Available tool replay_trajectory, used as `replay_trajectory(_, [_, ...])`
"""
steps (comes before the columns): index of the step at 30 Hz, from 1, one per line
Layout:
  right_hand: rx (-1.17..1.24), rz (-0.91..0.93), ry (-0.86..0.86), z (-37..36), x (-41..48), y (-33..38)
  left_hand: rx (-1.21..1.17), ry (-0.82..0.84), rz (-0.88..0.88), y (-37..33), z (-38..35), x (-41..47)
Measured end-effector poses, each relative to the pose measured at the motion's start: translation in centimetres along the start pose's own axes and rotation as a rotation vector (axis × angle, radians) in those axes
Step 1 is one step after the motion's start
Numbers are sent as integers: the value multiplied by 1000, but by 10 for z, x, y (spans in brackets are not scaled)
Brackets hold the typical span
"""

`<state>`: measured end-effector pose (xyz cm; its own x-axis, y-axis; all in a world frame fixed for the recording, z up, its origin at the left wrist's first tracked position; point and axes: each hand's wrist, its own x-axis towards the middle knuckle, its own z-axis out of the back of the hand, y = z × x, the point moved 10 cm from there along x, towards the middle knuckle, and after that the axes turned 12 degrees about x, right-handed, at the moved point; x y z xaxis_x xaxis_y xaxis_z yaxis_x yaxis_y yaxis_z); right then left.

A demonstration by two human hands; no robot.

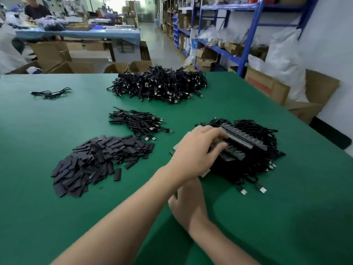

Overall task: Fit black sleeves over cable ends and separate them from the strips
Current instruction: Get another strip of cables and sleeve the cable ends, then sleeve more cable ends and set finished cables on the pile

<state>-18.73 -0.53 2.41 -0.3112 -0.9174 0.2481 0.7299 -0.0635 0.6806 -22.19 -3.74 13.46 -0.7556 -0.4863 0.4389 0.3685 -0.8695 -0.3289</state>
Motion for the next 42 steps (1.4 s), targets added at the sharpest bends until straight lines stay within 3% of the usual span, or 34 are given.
replay_trajectory(6, [-113, 22, 101, -16, 0, -8, 230, 212, -121, -24, -46, 85])
replay_trajectory(11, [-170, 21, 127, -22, 2, -8, 321, 495, -289, -32, -80, 103])
replay_trajectory(13, [-192, 39, 138, -26, 4, -7, 326, 533, -306, -32, -86, 109])
replay_trajectory(19, [-169, 63, 133, -24, 4, -2, 242, 503, -327, -29, -90, 123])
replay_trajectory(27, [121, 125, -210, 16, -3, -4, 365, 316, -488, -36, -83, 126])
replay_trajectory(33, [3, 277, -283, 71, -24, -2, 657, 121, -724, -56, -80, 116])
replay_trajectory(37, [-151, 182, -505, 146, -17, -26, 805, 65, -769, -61, -79, 114])
replay_trajectory(42, [-328, 2, -467, 172, 6, -58, 840, 60, -843, -69, -79, 114])
